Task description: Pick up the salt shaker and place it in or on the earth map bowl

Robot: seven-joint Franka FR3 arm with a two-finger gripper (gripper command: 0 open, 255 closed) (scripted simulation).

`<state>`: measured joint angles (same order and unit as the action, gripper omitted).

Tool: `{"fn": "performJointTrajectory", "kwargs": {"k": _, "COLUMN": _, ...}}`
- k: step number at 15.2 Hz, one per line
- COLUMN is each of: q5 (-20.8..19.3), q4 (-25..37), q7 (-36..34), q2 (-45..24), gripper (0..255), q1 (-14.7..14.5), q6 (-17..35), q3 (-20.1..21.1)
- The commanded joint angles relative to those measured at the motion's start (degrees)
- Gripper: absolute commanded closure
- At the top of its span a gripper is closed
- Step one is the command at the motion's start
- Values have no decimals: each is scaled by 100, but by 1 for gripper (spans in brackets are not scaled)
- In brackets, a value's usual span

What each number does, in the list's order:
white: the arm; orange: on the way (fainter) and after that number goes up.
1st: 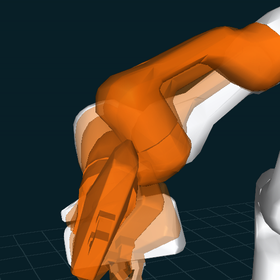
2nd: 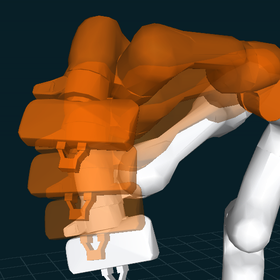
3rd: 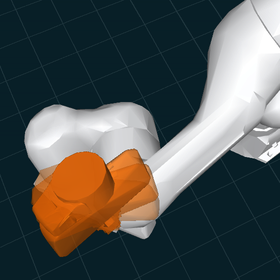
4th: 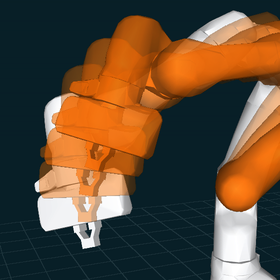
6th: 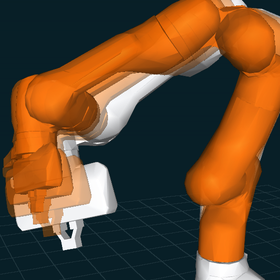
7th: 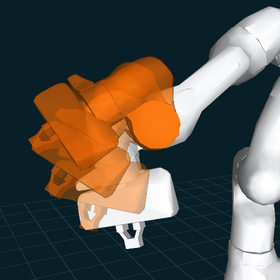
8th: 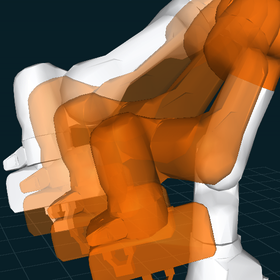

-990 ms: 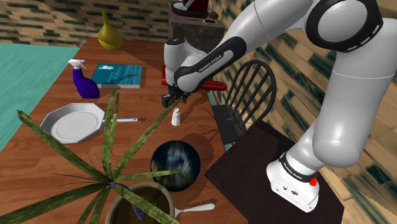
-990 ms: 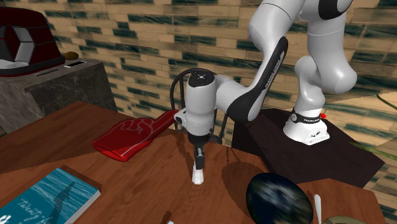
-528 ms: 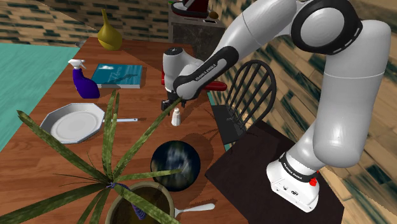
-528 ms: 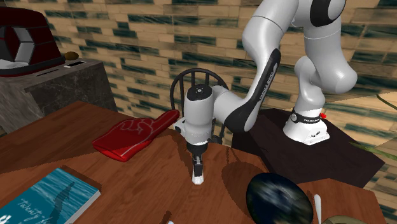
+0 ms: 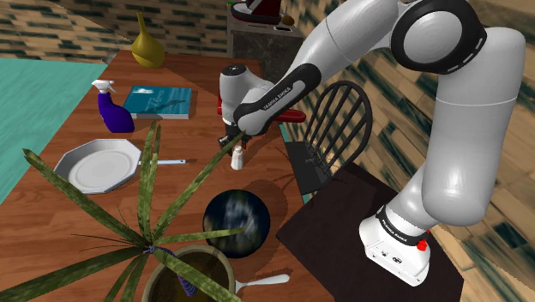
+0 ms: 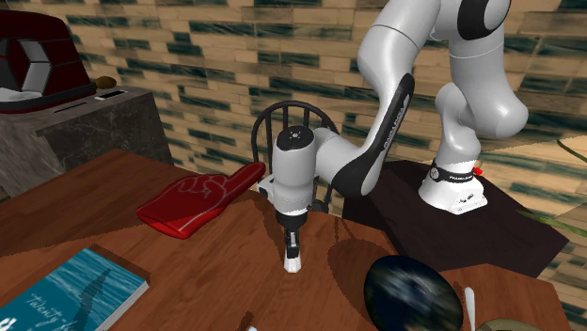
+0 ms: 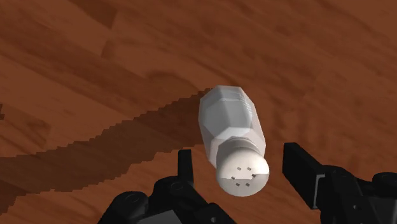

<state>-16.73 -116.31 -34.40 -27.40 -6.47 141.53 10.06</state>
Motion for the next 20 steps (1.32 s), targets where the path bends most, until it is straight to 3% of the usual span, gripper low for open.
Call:
{"fn": "performJointTrajectory", "kwargs": {"k": 1, "q5": 0, "q4": 0, "q7": 0, "q2": 0, "gripper": 255, "q1": 0, "q6": 0, "q3": 0}}
{"fn": "performJointTrajectory", "kwargs": {"k": 9, "q5": 0, "q4": 0, "q7": 0, "q2": -1, "gripper": 255, "q1": 0, "q6": 1, "q3": 0}}
{"fn": "performJointTrajectory", "kwargs": {"k": 20, "q5": 268, "q4": 20, "q7": 230, "q2": 632, "gripper": 255, "q1": 102, "q6": -630, "q3": 153}}
